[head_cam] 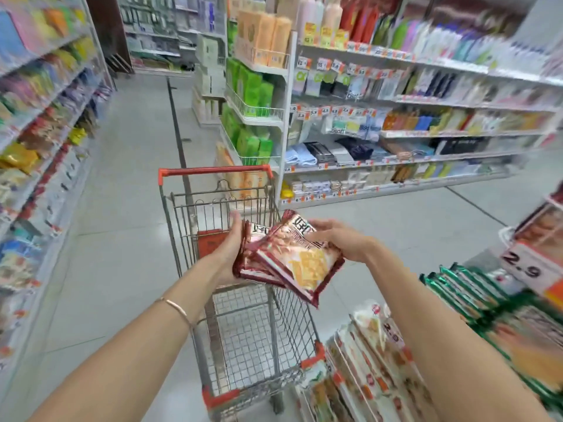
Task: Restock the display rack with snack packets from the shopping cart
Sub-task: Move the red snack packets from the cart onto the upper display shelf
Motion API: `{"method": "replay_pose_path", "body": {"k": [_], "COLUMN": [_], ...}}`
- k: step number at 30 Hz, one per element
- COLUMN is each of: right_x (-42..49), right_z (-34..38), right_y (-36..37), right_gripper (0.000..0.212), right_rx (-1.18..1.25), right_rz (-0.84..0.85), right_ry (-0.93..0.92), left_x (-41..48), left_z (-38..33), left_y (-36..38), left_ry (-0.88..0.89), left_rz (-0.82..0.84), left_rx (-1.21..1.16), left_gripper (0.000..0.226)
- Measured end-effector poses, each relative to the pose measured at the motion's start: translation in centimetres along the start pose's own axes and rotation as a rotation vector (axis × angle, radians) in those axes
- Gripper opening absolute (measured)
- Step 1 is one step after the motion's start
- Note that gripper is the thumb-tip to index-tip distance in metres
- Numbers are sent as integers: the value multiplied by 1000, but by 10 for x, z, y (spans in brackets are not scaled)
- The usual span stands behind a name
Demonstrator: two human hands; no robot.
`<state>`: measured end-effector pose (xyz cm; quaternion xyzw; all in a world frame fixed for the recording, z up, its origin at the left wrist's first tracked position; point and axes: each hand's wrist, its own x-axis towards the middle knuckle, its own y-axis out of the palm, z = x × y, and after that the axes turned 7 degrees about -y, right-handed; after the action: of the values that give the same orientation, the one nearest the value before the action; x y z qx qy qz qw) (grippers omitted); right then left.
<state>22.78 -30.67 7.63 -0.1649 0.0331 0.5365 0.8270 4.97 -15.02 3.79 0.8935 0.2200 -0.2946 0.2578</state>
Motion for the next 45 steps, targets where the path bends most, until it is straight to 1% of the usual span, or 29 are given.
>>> {"method": "replay_pose_path", "body": {"k": [3, 5, 8, 10, 11, 13, 14, 15, 16, 17, 19, 20, 21, 23, 24, 26, 27, 28, 29, 30, 31, 32, 33, 34, 37, 40, 43, 44, 45], "right_x": [-31, -45, -70, -93, -107, -134, -149, -165, -182, -201, -238, -256, -276, -313, -330, -364, -381, -399, -417, -435, -454, -473, -491, -509, -555, -592, -616, -622, -626], "right_z": [31, 44, 52, 56, 57, 56, 56, 55, 55, 58, 63, 64, 68, 73, 75, 78, 77, 79, 80, 82, 84, 85, 86, 86, 86, 85, 76, 72, 69], "right_y": [-14, -24, -46, -59, -66, -82, -90, -97, -103, -106, -106, -107, -104, -102, -102, -100, -102, -101, -101, -101, -101, -103, -106, -111, -129, -158, -198, -212, -225], "right_gripper": [28, 32, 40, 46, 55, 92, 113, 128, 131, 118, 63, 49, 44, 48, 57, 83, 93, 99, 97, 87, 70, 56, 48, 46, 40, 28, 31, 31, 32], "right_rx": [-245, -319, -427, -517, -550, -486, -400, -286, -144, -21, 147, 200, 232, 262, 250, 200, 205, 220, 232, 235, 226, 212, 198, 186, 161, 128, 91, 88, 85], "right_rz": [111, 97, -18, -183, -303, -569, -654, -702, -709, -685, -670, -715, -778, -952, -1055, -1247, -1331, -1398, -1459, -1501, -1532, -1564, -1586, -1587, -1558, -1562, -1527, -1519, -1504], "right_ry": [-57, -73, -108, -155, -171, -135, -87, -17, 47, 89, 58, 8, -42, -160, -190, -204, -219, -250, -280, -302, -316, -325, -330, -335, -366, -360, -351, -349, -346], "left_x": [-3, -9, -12, -14, -16, -23, -27, -31, -36, -42, -59, -68, -78, -94, -104, -123, -131, -142, -151, -159, -169, -179, -185, -190, -201, -206, -204, -205, -205], "left_z": [-4, -5, -6, -9, -10, -19, -24, -29, -35, -40, -49, -54, -56, -61, -62, -58, -54, -48, -42, -35, -26, -18, -11, -4, 14, 27, 32, 31, 28], "left_y": [30, 58, 97, 126, 140, 170, 185, 200, 216, 232, 267, 285, 303, 340, 357, 392, 410, 425, 441, 456, 470, 483, 497, 511, 556, 600, 641, 652, 660], "left_ry": [-52, -67, -31, 7, 39, 122, 165, 199, 228, 250, 285, 306, 325, 394, 443, 552, 585, 592, 587, 582, 597, 608, 611, 599, 581, 610, 674, 727, 787], "left_rz": [85, 202, 313, 359, 389, 432, 454, 485, 517, 551, 626, 661, 686, 719, 732, 733, 759, 814, 904, 984, 1037, 1086, 1134, 1173, 1288, 1271, 1205, 1171, 1108], "left_rx": [208, 252, 236, 201, 177, 131, 126, 123, 139, 165, 275, 348, 432, 585, 660, 764, 775, 775, 779, 799, 832, 852, 855, 818, 734, 763, 809, 831, 884], "left_gripper": [95, 90, 90, 85, 84, 80, 76, 74, 72, 69, 61, 58, 57, 57, 58, 61, 59, 55, 53, 50, 44, 32, 20, 16, 33, 24, 16, 20, 28]}}
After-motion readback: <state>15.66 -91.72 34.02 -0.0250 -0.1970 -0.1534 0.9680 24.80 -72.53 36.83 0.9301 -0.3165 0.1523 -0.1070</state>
